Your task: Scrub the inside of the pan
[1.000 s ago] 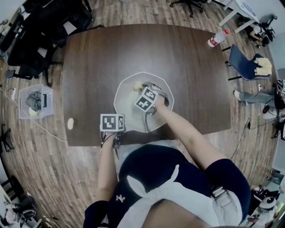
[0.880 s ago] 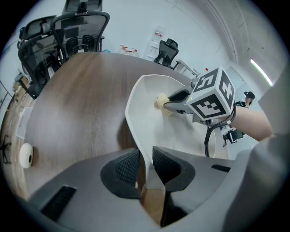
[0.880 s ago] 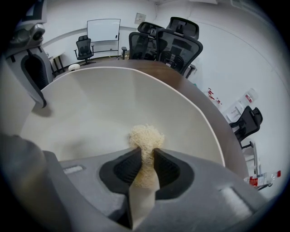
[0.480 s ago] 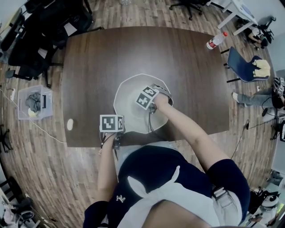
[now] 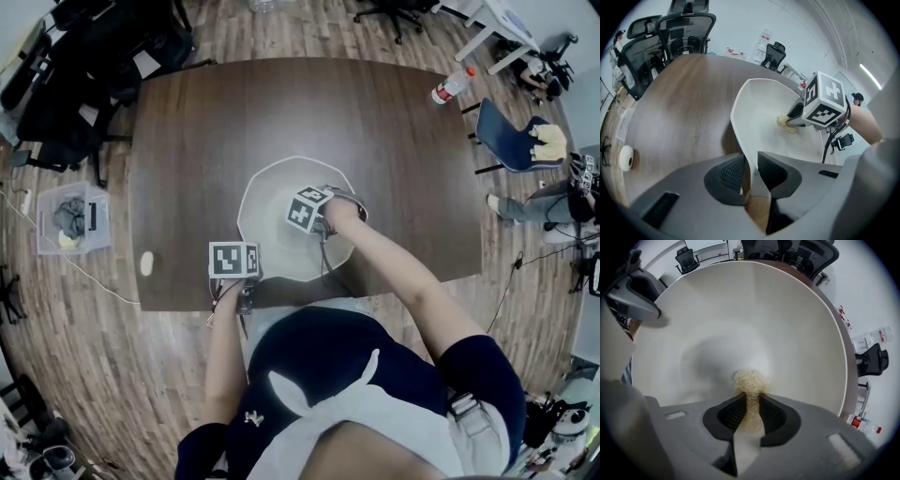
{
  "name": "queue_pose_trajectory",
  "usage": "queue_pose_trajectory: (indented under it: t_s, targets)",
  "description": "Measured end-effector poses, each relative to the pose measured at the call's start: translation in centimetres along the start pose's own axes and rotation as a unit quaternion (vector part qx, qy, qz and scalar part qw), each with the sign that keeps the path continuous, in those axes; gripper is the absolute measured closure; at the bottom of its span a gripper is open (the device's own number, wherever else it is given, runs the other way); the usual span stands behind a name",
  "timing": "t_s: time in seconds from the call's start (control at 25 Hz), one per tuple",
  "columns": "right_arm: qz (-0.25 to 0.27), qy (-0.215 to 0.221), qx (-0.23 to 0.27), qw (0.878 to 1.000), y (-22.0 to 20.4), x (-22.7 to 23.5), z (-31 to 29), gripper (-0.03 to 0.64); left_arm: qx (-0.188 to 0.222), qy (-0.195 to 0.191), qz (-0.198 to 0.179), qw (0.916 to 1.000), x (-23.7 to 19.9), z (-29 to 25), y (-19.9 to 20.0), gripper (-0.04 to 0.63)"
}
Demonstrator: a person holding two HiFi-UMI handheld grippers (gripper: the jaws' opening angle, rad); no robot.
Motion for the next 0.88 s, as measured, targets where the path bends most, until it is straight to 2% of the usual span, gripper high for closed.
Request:
queue_pose_trajectory:
  t_s: [0.44, 0.72, 0.88]
  targets:
    - [0.024, 0.059, -0.030, 0.998, -0.9, -4.0, 0.4, 0.535, 0.000, 0.001, 0.001, 1.0000, -0.1, 0.0, -0.1, 0.509]
    - [0.004, 0.130, 0.004, 0.992, -1.1, -5.5, 1.3, 0.535, -0.002, 0.001, 0.002, 1.0000, 0.1, 0.2, 0.1, 0.509]
    - [0.000, 0.143, 0.035, 0.989, -0.7, -6.7, 1.8, 0.535, -0.003, 0.001, 0.002, 1.0000, 0.1, 0.3, 0.2, 0.509]
Point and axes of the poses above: the fingertips, and each gripper's own axes: z backward along the fingers, x to its right, y out of its top, the point moved 9 cm from there along z, backward along the fingers, and after that the axes turned 5 degrees about -y, right-handed, at the moved point
